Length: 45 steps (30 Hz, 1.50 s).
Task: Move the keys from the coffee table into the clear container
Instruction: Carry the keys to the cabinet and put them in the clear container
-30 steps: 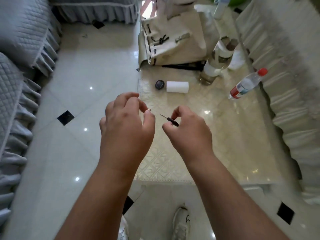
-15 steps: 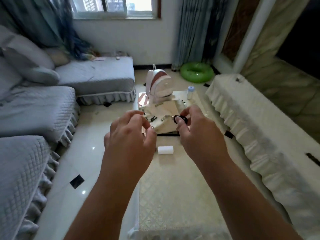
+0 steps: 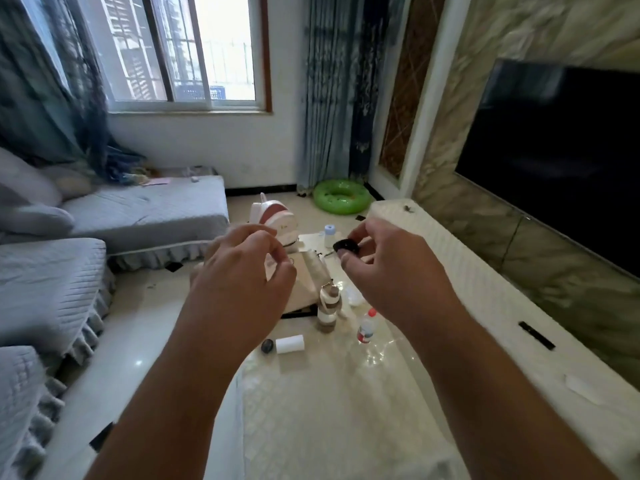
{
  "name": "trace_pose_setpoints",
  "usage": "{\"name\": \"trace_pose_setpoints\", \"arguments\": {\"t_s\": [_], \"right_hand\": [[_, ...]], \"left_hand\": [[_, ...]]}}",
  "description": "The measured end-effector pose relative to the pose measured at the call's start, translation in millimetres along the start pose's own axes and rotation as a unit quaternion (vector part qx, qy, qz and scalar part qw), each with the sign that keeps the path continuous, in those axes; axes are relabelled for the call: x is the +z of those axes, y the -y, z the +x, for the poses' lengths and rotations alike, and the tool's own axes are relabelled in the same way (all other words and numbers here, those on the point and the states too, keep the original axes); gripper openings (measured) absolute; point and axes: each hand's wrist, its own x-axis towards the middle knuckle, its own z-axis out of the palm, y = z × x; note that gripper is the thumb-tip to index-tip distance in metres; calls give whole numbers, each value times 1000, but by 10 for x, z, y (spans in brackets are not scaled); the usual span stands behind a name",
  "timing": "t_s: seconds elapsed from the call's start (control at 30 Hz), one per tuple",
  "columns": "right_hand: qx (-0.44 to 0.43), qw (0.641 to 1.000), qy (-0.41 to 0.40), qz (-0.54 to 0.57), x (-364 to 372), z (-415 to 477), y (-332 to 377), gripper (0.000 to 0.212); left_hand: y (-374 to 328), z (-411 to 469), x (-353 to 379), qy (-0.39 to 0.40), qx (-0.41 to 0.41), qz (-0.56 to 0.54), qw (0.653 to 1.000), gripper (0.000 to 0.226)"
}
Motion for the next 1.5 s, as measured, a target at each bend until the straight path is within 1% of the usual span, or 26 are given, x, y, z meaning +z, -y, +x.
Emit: {"name": "trace_pose_setpoints", "arguments": {"t_s": [0.13, 0.27, 0.43, 0.7, 0.83, 0.9, 1.07, 1.2, 1.37, 1.5], "right_hand": [[38, 999, -19, -6, -204, -244, 10, 24], [99, 993, -59, -34, -364, -541, 15, 17], [153, 979, -118, -63, -583, -933, 29, 19], [245, 948, -167, -112, -703, -1726, -108, 18], [294, 929, -184, -126, -831, -2117, -265, 18], [315, 921, -188, -132, -915, -2298, -349, 17], [373, 896, -191, -149, -1141, -2679, -612, 15], [406, 880, -188, -156, -1369, -2921, -944, 14], [438, 868, -179, -148, -1739, -3138, -1524, 13], [440, 870, -171, -144, -2076, -3201, -2018, 13]], "left_hand": [[-126, -108, 23, 26, 31, -22, 999, 11], [-261, -196, 22, 66, 79, -51, 993, 14], [-464, -257, 4, 93, 143, -83, 982, 27], [-666, -599, 290, 182, 205, -114, 955, 10], [-894, -768, 463, 231, 251, -128, 931, 14], [-1054, -852, 563, 245, 268, -135, 922, 12], [-1500, -1086, 874, 269, 306, -142, 902, 4], [-1902, -1246, 1164, 295, 325, -141, 887, 3], [-2511, -1406, 1575, 316, 339, -129, 877, 3], [-3031, -1462, 1896, 324, 343, -127, 872, 3]]}}
